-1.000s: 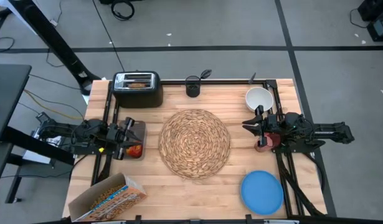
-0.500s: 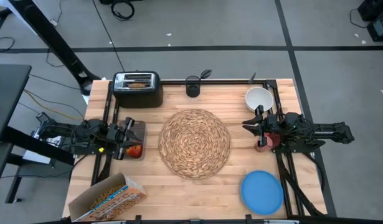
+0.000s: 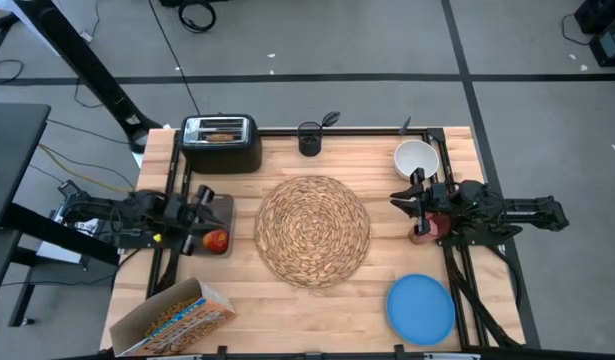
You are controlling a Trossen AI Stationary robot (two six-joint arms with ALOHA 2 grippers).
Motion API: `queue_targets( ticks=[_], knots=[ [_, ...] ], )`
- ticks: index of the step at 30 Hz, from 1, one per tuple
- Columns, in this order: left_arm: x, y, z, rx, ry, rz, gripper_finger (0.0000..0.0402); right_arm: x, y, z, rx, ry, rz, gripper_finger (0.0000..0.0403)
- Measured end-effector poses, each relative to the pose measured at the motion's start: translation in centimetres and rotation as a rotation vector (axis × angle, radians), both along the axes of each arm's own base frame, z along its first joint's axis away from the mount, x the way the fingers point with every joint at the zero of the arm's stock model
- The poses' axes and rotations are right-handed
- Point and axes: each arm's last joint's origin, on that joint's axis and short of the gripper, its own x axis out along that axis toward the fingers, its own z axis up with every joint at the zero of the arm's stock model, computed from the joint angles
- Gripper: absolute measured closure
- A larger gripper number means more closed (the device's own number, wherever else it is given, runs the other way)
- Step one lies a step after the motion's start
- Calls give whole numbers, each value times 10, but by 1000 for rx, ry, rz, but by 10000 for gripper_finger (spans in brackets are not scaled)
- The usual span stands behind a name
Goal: Arrange a breakfast setting
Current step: Put the white bowl on the brown placemat
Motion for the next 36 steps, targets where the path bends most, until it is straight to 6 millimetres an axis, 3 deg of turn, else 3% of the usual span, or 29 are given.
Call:
queue_targets(
  ticks=[6,10,15,22,27,30,33,36],
  knots=[
    [-2,5,8,-126,-65,118,354,-2,-2,8,13,-89,-66,329],
    [-1,6,12,-89,-47,167,354,-5,-4,17,43,-129,-127,329],
    [5,6,44,-84,27,204,354,-8,-5,42,36,-162,-170,329],
    [31,5,98,-109,157,289,354,-3,-6,98,86,-194,-210,342],
    [45,5,135,-255,171,343,354,9,-10,155,366,-294,-234,351],
    [51,5,151,-301,173,356,354,21,-12,184,419,-300,-266,357],
    [56,4,161,-335,164,352,354,38,-16,205,440,-202,-336,365],
    [60,4,165,-364,164,343,354,55,-24,217,468,36,-447,372]
  ],
)
